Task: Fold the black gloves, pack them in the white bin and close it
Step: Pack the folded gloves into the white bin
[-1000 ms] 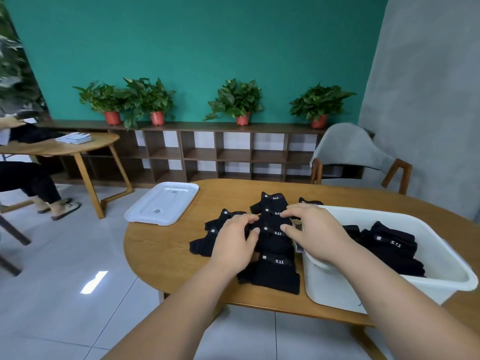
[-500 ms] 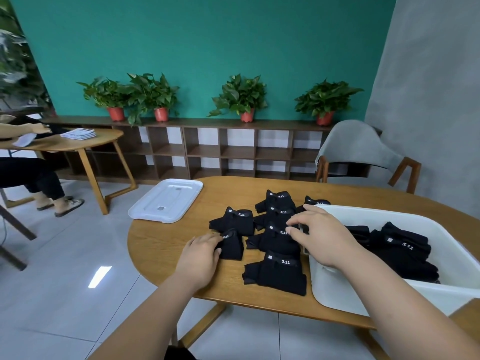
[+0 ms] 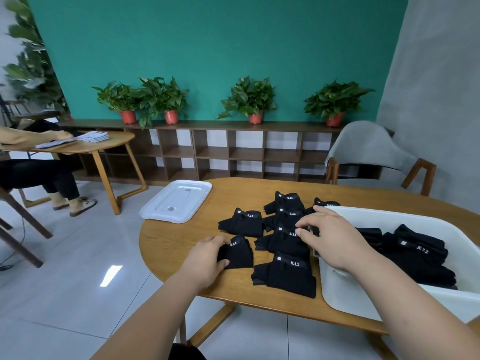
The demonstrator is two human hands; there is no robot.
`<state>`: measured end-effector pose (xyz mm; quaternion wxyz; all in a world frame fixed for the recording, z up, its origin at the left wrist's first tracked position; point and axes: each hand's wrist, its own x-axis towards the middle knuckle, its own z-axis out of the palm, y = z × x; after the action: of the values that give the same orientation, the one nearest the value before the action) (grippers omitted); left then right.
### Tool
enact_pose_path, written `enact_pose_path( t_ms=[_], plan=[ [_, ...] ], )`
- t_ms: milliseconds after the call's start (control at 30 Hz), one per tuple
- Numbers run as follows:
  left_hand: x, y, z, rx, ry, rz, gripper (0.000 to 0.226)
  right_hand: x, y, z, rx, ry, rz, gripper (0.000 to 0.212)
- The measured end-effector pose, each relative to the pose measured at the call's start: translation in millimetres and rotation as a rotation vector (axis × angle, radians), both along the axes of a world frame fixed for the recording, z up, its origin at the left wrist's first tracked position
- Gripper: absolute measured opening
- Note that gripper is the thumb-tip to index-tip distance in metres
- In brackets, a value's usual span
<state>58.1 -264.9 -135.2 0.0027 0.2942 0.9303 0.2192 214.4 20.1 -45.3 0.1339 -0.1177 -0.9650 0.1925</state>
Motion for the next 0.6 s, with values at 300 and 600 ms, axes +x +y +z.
enact_pose_path(
  t_ms=[300, 600],
  plan=[
    [4.1, -3.1, 9.2, 0.029, 0.015, 0.048, 0.04, 4.9, -3.4, 4.2, -0.012, 0.011, 0.008, 0.03],
    [33.8, 20.4, 72.0, 0.404, 0.164, -0.073, 0.038, 13.3, -19.3, 27.4, 0.088, 0.09, 0.075, 0.062]
  ],
)
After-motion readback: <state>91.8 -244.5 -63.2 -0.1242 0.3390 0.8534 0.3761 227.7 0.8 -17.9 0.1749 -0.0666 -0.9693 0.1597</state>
